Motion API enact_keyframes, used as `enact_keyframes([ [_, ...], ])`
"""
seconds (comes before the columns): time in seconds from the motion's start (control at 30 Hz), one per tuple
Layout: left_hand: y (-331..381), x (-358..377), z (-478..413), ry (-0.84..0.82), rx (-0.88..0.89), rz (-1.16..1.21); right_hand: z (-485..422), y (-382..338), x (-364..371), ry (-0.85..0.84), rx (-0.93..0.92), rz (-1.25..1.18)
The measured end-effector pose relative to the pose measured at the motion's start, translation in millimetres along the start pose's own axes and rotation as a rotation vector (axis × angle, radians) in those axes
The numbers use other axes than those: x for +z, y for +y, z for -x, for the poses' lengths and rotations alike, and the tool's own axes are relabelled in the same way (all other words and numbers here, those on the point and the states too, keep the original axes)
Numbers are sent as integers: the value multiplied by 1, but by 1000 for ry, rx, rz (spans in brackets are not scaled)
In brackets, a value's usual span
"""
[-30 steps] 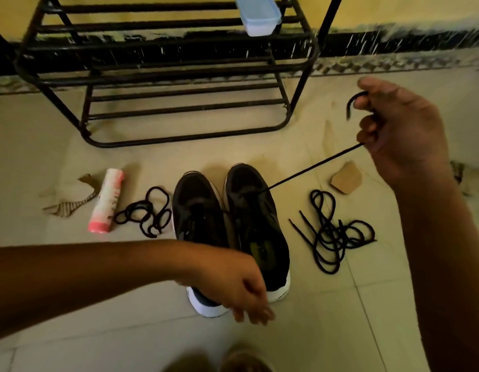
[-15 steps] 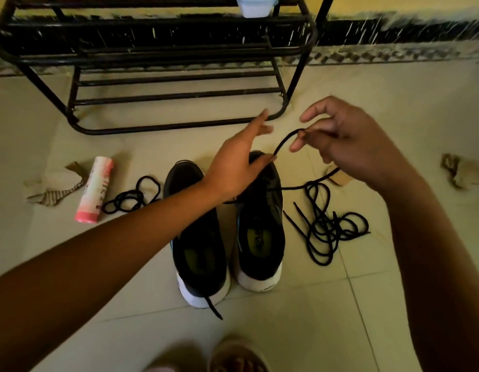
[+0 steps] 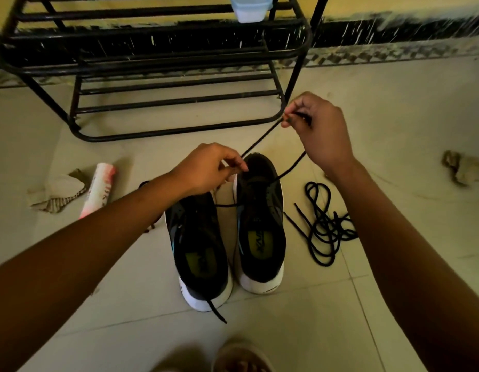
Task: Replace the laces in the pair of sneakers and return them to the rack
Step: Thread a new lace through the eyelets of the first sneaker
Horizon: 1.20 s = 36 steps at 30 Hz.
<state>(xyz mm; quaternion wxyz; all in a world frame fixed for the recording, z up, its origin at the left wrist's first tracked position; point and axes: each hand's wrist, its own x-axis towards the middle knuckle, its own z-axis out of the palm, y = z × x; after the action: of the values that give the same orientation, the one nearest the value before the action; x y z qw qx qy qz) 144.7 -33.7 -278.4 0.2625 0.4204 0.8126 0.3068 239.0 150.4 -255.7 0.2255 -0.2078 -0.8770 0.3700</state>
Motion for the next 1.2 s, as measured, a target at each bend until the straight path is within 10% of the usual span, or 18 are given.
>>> enact_keyframes([
  [0.33, -10, -11, 1, 207, -362, 814, -45, 4, 14, 245, -104, 9],
  [0.73, -18, 18, -2, 303, 111, -575, -24, 16, 35, -103, 117, -27],
  [1.2, -24, 41, 3, 171, 156, -445, 95, 45, 58, -155, 444, -179],
])
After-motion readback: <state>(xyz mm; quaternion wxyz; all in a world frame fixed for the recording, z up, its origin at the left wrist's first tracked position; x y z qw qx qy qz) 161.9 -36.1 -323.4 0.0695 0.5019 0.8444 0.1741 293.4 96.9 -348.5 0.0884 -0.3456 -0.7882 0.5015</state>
